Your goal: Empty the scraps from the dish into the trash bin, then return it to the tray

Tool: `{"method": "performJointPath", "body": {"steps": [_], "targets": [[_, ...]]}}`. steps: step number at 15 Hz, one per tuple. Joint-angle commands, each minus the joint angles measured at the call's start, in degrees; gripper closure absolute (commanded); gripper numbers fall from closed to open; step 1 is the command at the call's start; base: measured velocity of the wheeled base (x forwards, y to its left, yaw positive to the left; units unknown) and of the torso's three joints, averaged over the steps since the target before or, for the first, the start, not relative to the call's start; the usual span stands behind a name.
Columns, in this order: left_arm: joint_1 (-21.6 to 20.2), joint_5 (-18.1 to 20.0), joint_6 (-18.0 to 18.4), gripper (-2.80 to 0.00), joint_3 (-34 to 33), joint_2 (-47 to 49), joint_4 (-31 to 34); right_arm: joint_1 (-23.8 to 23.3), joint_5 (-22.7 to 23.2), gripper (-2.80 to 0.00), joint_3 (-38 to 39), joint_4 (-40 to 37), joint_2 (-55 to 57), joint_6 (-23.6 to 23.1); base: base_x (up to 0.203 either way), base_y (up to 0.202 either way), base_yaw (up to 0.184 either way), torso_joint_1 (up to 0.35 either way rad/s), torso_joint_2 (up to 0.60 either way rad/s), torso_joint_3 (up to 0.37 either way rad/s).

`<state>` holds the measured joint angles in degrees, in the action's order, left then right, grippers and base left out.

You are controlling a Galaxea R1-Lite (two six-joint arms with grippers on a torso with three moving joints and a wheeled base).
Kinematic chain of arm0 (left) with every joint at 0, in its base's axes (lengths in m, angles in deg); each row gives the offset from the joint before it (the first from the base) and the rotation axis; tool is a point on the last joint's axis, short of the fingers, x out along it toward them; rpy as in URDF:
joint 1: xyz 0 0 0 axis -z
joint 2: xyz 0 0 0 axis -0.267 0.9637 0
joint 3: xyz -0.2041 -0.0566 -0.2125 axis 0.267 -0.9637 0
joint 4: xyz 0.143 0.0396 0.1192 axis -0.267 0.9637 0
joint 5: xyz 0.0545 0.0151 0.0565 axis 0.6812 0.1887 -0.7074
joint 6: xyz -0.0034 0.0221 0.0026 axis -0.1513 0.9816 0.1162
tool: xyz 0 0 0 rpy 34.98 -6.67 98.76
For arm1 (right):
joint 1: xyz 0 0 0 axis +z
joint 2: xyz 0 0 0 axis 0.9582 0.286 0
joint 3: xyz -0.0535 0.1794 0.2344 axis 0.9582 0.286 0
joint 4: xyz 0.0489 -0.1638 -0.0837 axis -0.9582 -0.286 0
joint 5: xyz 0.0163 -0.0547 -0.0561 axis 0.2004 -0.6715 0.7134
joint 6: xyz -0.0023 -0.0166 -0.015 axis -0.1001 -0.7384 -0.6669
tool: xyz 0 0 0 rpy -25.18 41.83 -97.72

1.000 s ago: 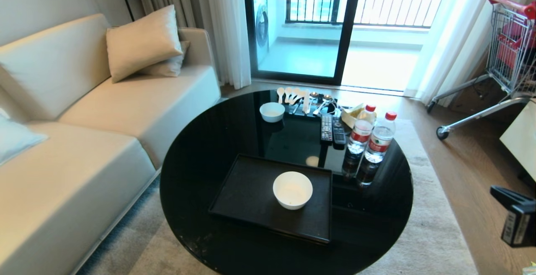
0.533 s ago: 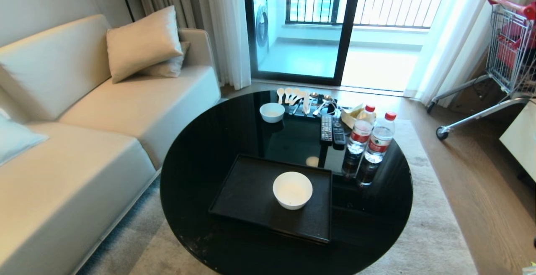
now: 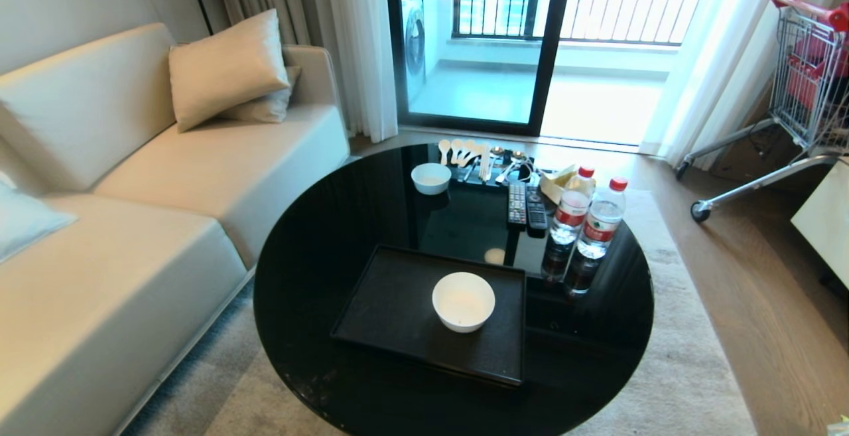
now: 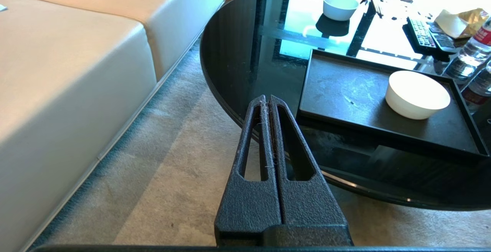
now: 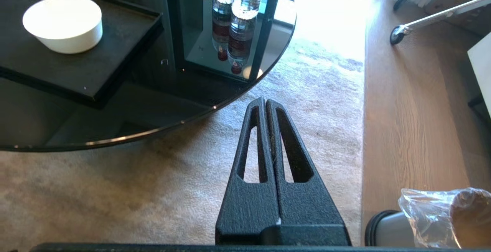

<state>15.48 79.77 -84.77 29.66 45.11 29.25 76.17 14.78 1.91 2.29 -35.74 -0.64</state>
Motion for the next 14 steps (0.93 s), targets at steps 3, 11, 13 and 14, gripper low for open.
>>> {"method": "performJointPath", "body": {"steps": [3, 11, 13, 14], "targets": [[0.00, -0.02, -0.07, 0.00, 0.00, -0.02, -0.05, -3.85, 5.03, 0.00, 0.02, -6.87, -3.30, -0.48, 0.000, 0.000, 0.000, 0.000, 0.00, 0.000], [0.00, -0.02, -0.07, 0.00, 0.00, -0.02, -0.05, -2.79, 5.57, 0.00, 0.02, -7.44, -15.65, 3.14, 0.000, 0.000, 0.000, 0.000, 0.00, 0.000], [0.00, -0.02, -0.07, 0.00, 0.00, -0.02, -0.05, -2.79, 5.57, 0.00, 0.02, -7.53, -15.65, 2.97, 0.000, 0.000, 0.000, 0.000, 0.00, 0.000], [0.00, -0.02, -0.07, 0.00, 0.00, -0.02, -0.05, -2.79, 5.57, 0.00, 0.02, -7.53, -15.65, 3.06, 0.000, 0.000, 0.000, 0.000, 0.00, 0.000]]}}
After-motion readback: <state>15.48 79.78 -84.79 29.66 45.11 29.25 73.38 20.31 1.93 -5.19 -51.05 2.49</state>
